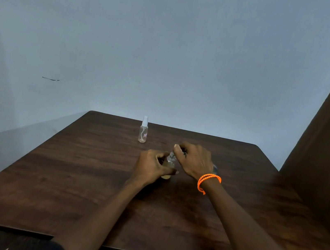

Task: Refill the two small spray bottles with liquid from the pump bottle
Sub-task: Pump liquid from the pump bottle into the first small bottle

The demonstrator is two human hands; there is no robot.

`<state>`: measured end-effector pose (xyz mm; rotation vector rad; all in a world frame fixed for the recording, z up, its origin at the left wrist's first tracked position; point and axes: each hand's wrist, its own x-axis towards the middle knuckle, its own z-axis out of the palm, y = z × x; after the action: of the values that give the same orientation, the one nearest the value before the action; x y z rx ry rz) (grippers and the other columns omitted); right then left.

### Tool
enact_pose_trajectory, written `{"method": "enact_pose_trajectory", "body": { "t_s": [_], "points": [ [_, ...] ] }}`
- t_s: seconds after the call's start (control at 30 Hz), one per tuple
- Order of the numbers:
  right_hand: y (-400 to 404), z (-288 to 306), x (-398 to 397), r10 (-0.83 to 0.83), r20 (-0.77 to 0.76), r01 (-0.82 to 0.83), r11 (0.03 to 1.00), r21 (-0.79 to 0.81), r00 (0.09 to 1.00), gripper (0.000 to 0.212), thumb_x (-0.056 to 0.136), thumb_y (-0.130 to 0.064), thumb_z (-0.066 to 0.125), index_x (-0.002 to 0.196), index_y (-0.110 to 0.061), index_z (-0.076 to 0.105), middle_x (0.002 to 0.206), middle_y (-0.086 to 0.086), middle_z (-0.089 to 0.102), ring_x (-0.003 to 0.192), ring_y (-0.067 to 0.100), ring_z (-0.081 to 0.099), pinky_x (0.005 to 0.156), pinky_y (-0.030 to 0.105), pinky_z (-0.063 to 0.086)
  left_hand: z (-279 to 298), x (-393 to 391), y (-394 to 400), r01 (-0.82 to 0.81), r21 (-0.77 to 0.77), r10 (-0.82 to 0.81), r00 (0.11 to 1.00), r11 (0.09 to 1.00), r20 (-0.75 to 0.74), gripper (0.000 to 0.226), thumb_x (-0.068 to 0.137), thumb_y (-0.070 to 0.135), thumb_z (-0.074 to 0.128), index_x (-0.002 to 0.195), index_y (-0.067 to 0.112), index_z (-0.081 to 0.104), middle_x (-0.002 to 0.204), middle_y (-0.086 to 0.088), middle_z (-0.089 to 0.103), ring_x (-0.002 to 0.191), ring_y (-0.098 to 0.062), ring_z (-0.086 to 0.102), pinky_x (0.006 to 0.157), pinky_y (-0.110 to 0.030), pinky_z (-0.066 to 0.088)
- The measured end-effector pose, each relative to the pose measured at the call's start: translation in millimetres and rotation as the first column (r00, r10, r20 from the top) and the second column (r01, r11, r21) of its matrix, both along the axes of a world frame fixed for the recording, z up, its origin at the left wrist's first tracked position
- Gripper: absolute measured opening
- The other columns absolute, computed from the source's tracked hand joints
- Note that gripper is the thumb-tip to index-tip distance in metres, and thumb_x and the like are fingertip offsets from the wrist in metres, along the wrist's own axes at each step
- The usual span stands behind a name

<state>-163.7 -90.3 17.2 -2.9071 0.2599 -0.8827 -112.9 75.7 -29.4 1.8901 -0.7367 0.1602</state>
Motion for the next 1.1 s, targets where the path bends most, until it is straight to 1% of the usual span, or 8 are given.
{"method": "enact_pose_trajectory", "body": {
  "t_s": [0.07, 0.27, 0.4, 0.53, 0.67, 0.8, 0.97, 1.1],
  "points": [
    [1.3, -1.6, 1.8, 0.003, 0.018, -0.003, 1.000, -0.001, 1.000, 0.065, 0.088, -0.064, 0.018, 0.096, -0.026, 0.070, 0.088, 0.001, 0.076, 0.088, 0.030, 0.070, 0.070, 0.038, 0.045, -1.8, 1.2, -0.5, 0.000, 0.003, 0.000, 1.000, 1.000, -0.018, 0.045, 0.063, 0.041, 0.101, 0.104, 0.034, 0.085, 0.070, 0.013, 0.075, 0.060, 0.004, 0.061, 0.055, -0.021, 0.046],
    [-2.1, -3.0, 3.3, -0.008, -0.005, 0.008, 0.999, -0.052, 1.000, 0.050, 0.103, -0.061, 0.033, 0.101, -0.025, 0.067, 0.090, 0.003, 0.077, 0.090, 0.032, 0.070, 0.070, 0.038, 0.041, -5.0, 2.4, -1.1, -0.009, -0.026, 0.008, 1.000, 1.000, -0.028, 0.044, 0.063, 0.036, 0.103, 0.103, 0.026, 0.086, 0.058, 0.025, 0.066, 0.053, 0.008, 0.055, 0.054, -0.012, 0.037],
    [0.5, -3.7, 6.8, -0.021, 0.022, 0.022, 1.000, -0.020, 1.000, 0.059, 0.093, -0.061, 0.023, 0.097, -0.026, 0.071, 0.085, 0.002, 0.076, 0.086, 0.032, 0.070, 0.069, 0.038, 0.044, -5.2, 1.7, -3.4, -0.004, -0.018, 0.004, 1.000, 1.000, -0.019, 0.052, 0.062, 0.037, 0.103, 0.109, 0.025, 0.086, 0.068, 0.020, 0.072, 0.060, 0.010, 0.061, 0.056, -0.010, 0.041],
    [0.0, -3.1, 7.0, -0.031, -0.007, 0.031, 0.999, -0.035, 0.999, 0.061, 0.095, -0.064, 0.023, 0.097, -0.026, 0.071, 0.087, 0.004, 0.076, 0.087, 0.032, 0.070, 0.070, 0.038, 0.044, -7.2, 3.6, -4.2, 0.002, -0.028, -0.003, 1.000, 1.000, -0.031, 0.050, 0.061, 0.033, 0.104, 0.106, 0.021, 0.086, 0.057, 0.026, 0.064, 0.055, 0.012, 0.056, 0.054, -0.007, 0.037],
    [-1.0, 0.3, 6.9, -0.058, -0.033, 0.058, 0.998, -0.002, 0.998, 0.060, 0.096, -0.067, 0.029, 0.091, -0.023, 0.070, 0.084, 0.005, 0.075, 0.085, 0.033, 0.069, 0.074, 0.039, 0.050, -10.1, 7.9, -2.9, 0.014, -0.018, -0.015, 0.999, 1.000, -0.047, 0.063, 0.056, 0.043, 0.104, 0.112, 0.021, 0.085, 0.077, 0.017, 0.078, 0.066, 0.009, 0.065, 0.062, -0.015, 0.047],
    [1.0, 3.1, 6.3, -0.044, -0.017, 0.045, 0.998, 0.054, 0.999, 0.058, 0.088, -0.061, 0.023, 0.077, -0.022, 0.065, 0.073, 0.005, 0.069, 0.078, 0.034, 0.066, 0.068, 0.038, 0.050, -11.3, 9.9, -1.6, 0.024, 0.025, -0.023, 0.998, 0.999, -0.053, 0.072, 0.053, 0.044, 0.104, 0.118, 0.021, 0.082, 0.089, 0.013, 0.080, 0.076, 0.005, 0.070, 0.065, -0.012, 0.049],
    [-0.3, 1.8, 7.3, -0.037, -0.037, 0.038, 0.999, 0.023, 0.999, 0.065, 0.092, -0.067, 0.023, 0.092, -0.023, 0.071, 0.086, 0.003, 0.076, 0.087, 0.032, 0.068, 0.074, 0.039, 0.051, -10.3, 9.6, 1.9, 0.062, 0.020, -0.060, 0.995, 0.998, -0.074, 0.058, 0.054, 0.035, 0.106, 0.106, 0.020, 0.084, 0.077, 0.017, 0.078, 0.071, 0.006, 0.070, 0.062, -0.015, 0.050],
    [1.0, 2.8, 8.5, -0.016, -0.027, 0.018, 0.996, 0.091, 1.000, 0.055, 0.089, -0.062, 0.024, 0.078, -0.024, 0.063, 0.079, 0.004, 0.072, 0.082, 0.035, 0.067, 0.068, 0.038, 0.048, -9.8, 8.7, 2.1, 0.070, 0.016, -0.069, 0.995, 0.997, -0.067, 0.057, 0.054, 0.036, 0.106, 0.105, 0.023, 0.084, 0.079, 0.015, 0.078, 0.073, 0.004, 0.070, 0.063, -0.018, 0.053]
  ]
}}
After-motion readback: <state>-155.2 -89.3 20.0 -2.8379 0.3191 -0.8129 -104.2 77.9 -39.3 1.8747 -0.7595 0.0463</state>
